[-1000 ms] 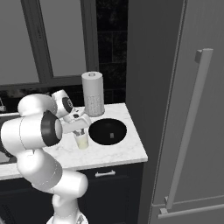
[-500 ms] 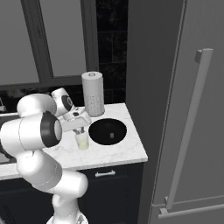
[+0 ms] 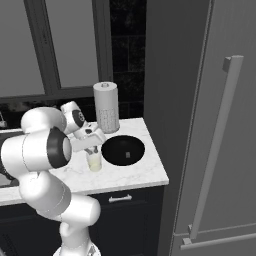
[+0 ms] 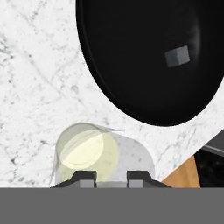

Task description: Grab a lemon wedge from the fridge and one ice cube from the ice bowl, and put them in the glass of lemonade.

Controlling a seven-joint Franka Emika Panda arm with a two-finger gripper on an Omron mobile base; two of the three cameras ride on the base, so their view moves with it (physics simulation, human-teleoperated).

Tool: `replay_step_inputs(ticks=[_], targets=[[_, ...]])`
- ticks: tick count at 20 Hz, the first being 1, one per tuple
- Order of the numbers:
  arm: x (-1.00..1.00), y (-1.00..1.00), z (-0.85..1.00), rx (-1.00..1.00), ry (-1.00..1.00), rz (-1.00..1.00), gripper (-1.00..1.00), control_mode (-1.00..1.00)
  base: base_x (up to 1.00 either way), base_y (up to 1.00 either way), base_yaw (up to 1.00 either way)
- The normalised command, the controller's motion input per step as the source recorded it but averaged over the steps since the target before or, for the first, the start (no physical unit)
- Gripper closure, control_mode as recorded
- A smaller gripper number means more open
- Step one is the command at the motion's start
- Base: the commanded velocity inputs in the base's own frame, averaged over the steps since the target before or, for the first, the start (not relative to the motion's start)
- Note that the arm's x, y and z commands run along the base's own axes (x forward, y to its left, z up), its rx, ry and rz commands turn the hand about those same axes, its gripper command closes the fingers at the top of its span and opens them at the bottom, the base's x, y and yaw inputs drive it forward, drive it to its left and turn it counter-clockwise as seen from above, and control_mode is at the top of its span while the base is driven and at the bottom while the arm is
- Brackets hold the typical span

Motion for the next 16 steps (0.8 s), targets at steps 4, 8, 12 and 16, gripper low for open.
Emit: replay_step_inputs(ticks=[4,8,12,16], targets=[[0.0,0.0,-0.01,-0.01,0.0,0.0,1.0,-1.0,0.0,0.0,0.0],[-0.03,0.0,0.06,0.0,0.0,0.0,-1.0,-1.0,0.0,0.0,0.0],[-0.14,-0.02,0.26,0.0,0.0,0.0,-1.0,-1.0,0.0,0.0,0.0],[-0.19,-0.07,0.25,0.0,0.0,0.0,-1.0,-1.0,0.0,0.0,0.0]])
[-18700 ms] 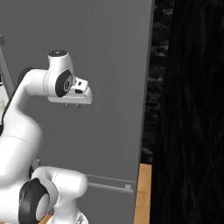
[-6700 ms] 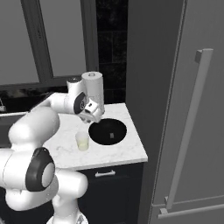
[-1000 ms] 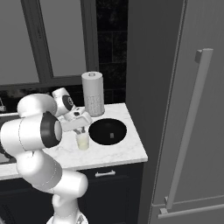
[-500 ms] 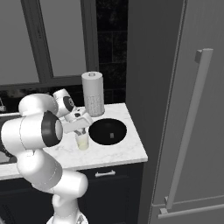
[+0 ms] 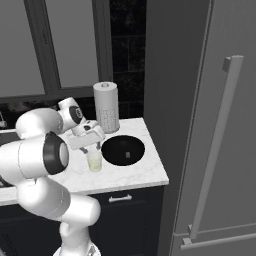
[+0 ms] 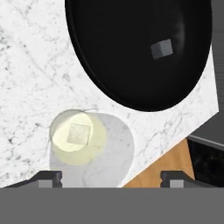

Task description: Grab a lemon wedge from the fridge and one ice cube from the ice bowl, and put them in the glass of lemonade.

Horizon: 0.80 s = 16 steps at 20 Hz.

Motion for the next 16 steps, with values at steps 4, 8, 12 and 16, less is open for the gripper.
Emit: replay_step_inputs(ticks=[4,8,12,16], targets=[[-0.2,-0.12,0.04,0.0,0.0,0.0,-1.0,-1.0,0.0,0.0,0.0],[-0.25,-0.25,0.23,0.0,0.0,0.0,-1.0,-1.0,0.0,0.0,0.0],[-0.45,-0.19,0.31,0.0,-0.09,0.0,-1.0,-1.0,0.0,0.0,0.0],[-0.52,0.01,0.49,0.0,-0.27,0.06,-1.0,-1.0,0.0,0.0,0.0]])
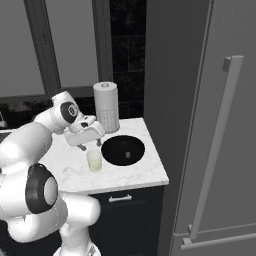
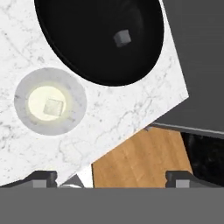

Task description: Grab a lemon wedge from the fridge and one ice cube from the ice bowl, and put them in the glass of lemonade.

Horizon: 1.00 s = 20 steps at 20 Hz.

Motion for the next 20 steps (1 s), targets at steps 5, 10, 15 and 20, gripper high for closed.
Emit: replay_step_inputs(ticks=[5,10,15,20], targets=[[-0.71,-0.01,0.35,0.25,-0.42,0.08,-1.0,-1.0,0.0,0.0,0.0],[-0.71,-0.1,0.44,0.44,-0.26,0.12,-1.0,-1.0,0.0,0.0,0.0],[-0.58,-0.12,0.47,0.23,-0.2,0.17,-1.0,-1.0,0.0,0.0,0.0],[-0.57,0.0,0.23,-0.02,-0.08,0.1,-1.0,-1.0,0.0,0.0,0.0]])
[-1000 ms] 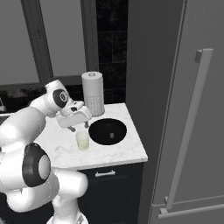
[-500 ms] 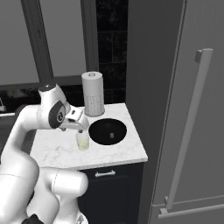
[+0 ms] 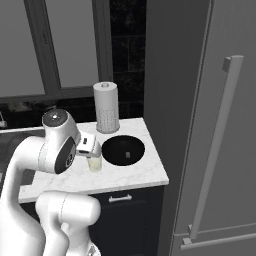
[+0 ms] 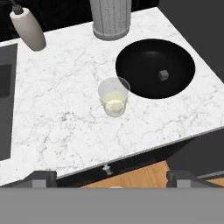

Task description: Grab a lemon wedge from the fridge and one ice cube from the ice bowl, and put them in the glass of lemonade.

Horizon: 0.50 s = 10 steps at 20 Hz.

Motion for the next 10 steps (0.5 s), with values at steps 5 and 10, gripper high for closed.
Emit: replay_step_inputs(ticks=[5,10], targets=[[-0.31,0.03,0.0,-0.04,0.01,0.0,-1.0,-1.0,0.0,0.0,0.0],[-0.17,0.0,-0.02,0.0,0.01,0.0,-1.0,-1.0,0.0,0.0,0.0]])
